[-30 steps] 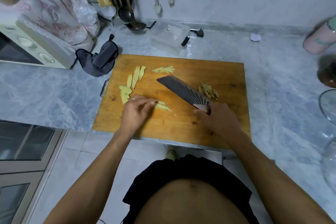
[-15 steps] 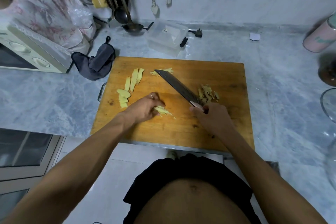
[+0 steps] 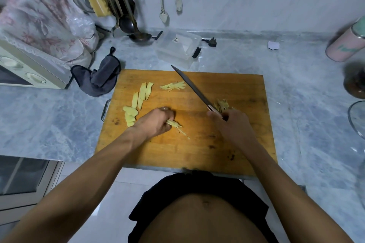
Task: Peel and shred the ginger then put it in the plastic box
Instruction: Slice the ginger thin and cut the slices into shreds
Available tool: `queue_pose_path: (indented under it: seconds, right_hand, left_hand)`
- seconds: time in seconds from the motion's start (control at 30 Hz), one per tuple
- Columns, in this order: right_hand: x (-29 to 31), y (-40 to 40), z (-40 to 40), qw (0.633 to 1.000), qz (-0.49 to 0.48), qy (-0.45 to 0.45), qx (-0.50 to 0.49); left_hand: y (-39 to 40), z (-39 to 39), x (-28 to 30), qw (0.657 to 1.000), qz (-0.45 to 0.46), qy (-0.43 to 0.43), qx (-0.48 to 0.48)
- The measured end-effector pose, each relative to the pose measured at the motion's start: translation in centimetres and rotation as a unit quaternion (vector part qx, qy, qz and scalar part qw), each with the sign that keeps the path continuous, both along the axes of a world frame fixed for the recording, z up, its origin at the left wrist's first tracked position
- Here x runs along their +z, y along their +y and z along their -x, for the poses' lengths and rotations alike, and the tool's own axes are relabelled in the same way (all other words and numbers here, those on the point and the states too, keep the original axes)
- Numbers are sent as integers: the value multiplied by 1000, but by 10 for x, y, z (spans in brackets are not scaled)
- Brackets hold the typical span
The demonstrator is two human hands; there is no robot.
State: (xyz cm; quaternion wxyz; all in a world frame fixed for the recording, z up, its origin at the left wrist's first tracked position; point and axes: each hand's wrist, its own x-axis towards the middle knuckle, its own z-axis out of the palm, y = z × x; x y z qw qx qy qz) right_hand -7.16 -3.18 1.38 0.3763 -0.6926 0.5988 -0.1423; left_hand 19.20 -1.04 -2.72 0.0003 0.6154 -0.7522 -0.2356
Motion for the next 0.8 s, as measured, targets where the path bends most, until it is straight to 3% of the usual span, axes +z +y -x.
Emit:
queue_pose_path:
  seconds: [0.13,0.43,0.5,0.6,0.8]
  right_hand:
    - [5,-11,-2,1000,-1,-12,-2]
    - [15,-28,-6,999,11,-34,-22]
    - [16,-28,-7,999,4,-33,-27]
    - [14,-27,-5,999,-19,-30,-25]
    - [6,-22,-4,999,-20,-23,-11]
  left_hand:
    - [-10,-6,3,994,23,72,78]
    - [-93,-16,22,976,99,101,166]
    - [-102,-15,18,976,78,95,182]
    - [-105,-13,15,969,39,120,212]
    - [-73,-16,16,950,66,120,281]
